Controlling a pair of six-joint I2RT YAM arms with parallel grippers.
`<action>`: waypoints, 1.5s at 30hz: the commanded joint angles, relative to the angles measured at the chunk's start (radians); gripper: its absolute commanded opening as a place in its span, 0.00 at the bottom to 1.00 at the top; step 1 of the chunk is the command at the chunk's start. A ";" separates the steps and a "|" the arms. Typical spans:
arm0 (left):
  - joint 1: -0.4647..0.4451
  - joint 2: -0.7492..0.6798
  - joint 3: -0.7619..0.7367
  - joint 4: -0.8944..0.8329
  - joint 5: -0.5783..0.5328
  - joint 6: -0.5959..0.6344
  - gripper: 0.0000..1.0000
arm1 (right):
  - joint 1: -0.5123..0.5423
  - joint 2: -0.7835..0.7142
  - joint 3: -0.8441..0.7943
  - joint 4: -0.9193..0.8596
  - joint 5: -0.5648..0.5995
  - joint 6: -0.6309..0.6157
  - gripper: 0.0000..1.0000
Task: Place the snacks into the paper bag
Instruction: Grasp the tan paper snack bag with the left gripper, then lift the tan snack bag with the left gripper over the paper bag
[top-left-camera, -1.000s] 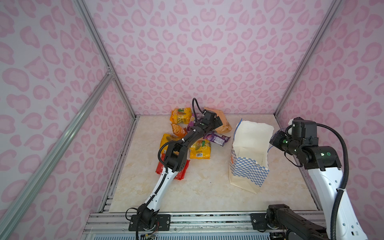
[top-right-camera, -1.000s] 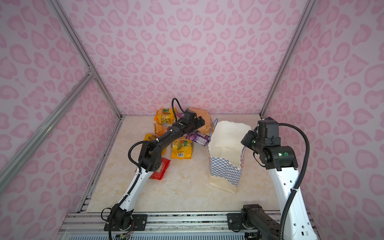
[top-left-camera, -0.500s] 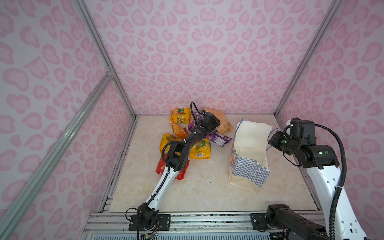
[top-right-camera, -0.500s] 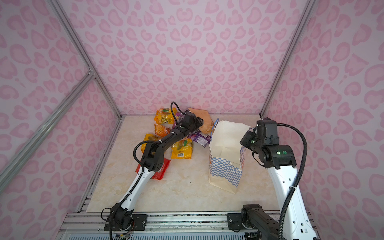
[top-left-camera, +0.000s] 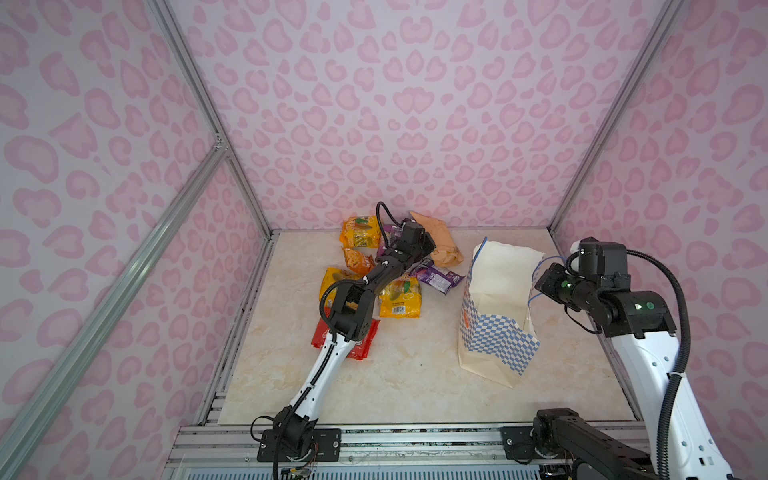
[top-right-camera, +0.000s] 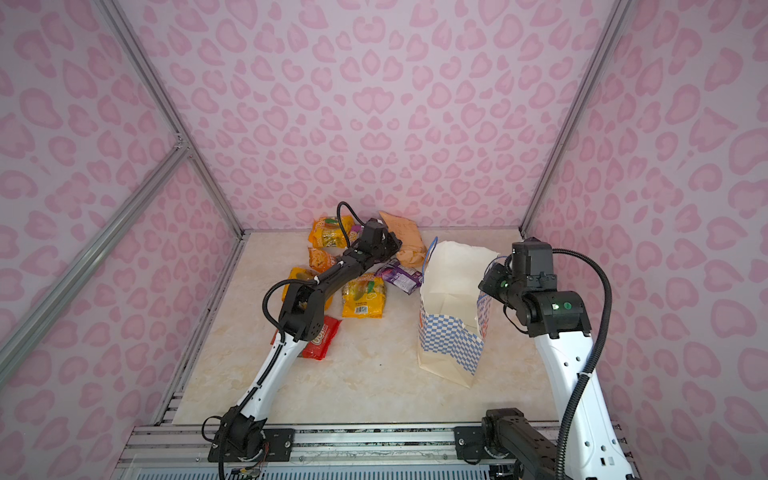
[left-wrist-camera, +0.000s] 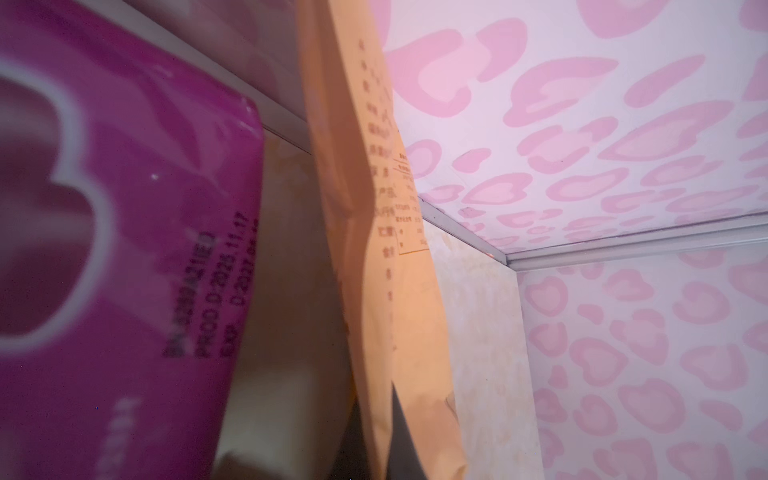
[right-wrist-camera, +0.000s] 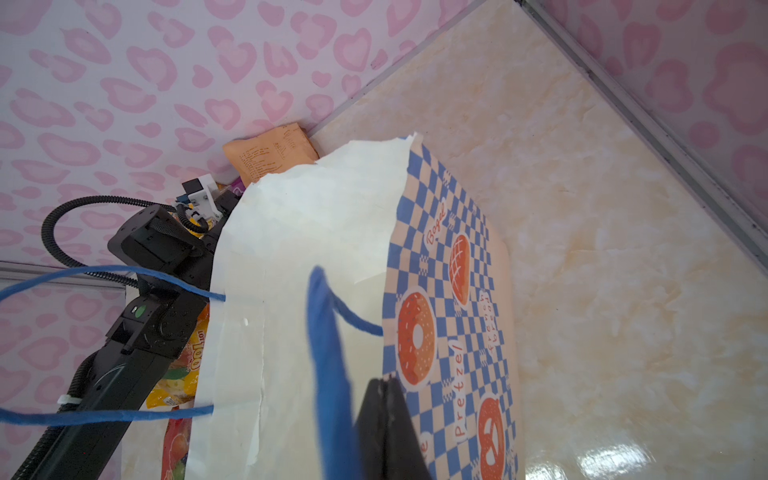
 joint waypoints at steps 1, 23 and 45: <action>-0.001 -0.222 -0.036 0.008 0.058 0.048 0.04 | 0.000 0.005 0.009 0.031 0.006 -0.023 0.00; 0.002 -0.977 -0.477 -0.076 -0.021 0.377 0.04 | -0.016 -0.029 -0.021 0.092 -0.045 -0.051 0.00; -0.293 -1.280 -0.577 -0.292 -0.001 0.451 0.04 | -0.017 -0.017 -0.064 0.158 -0.062 -0.051 0.00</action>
